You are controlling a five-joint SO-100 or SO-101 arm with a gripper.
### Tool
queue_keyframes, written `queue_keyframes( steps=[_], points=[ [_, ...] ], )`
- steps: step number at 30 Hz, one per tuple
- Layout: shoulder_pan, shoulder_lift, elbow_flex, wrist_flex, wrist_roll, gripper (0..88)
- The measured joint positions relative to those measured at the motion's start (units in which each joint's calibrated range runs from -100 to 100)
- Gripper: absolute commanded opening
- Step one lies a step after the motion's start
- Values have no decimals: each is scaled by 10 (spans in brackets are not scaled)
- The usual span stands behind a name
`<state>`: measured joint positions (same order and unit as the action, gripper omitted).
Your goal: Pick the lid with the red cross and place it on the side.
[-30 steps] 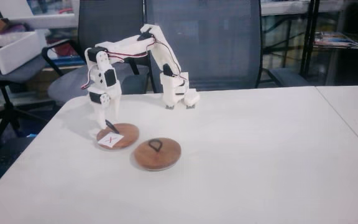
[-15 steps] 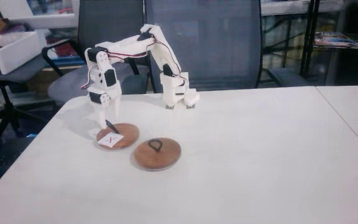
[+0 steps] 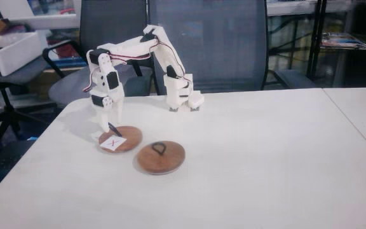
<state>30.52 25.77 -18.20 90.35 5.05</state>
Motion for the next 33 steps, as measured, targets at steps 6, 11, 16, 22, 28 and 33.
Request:
queue_keyframes(
  steps=[6, 11, 16, 22, 28, 33],
  points=[
    [0, 26, 0, 0, 0, 172],
    [0, 26, 0, 0, 0, 172],
    [0, 26, 0, 0, 0, 171],
    [0, 26, 0, 0, 0, 169],
    [0, 26, 0, 0, 0, 121],
    [0, 26, 0, 0, 0, 60]
  ],
)
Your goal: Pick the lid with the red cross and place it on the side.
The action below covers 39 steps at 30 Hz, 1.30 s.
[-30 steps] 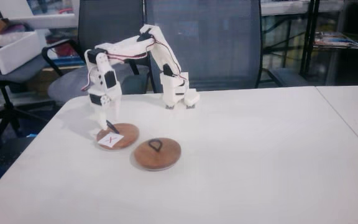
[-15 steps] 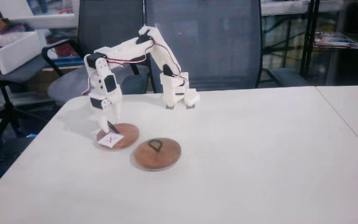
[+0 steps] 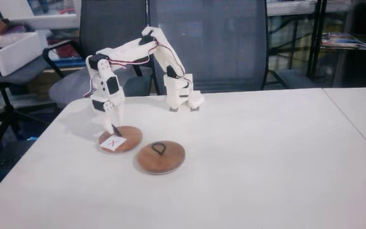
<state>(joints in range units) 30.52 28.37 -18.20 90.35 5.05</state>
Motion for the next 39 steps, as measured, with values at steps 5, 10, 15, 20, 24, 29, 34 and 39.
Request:
queue_keyframes(
  steps=[5, 10, 15, 20, 24, 29, 34, 39],
  points=[
    [0, 0, 0, 0, 0, 53],
    [0, 0, 0, 0, 0, 50],
    [0, 0, 0, 0, 0, 21],
    [0, 0, 0, 0, 0, 8],
    [0, 0, 0, 0, 0, 7],
    [0, 0, 0, 0, 0, 6],
    [0, 0, 0, 0, 0, 4],
    [0, 0, 0, 0, 0, 4]
  ],
)
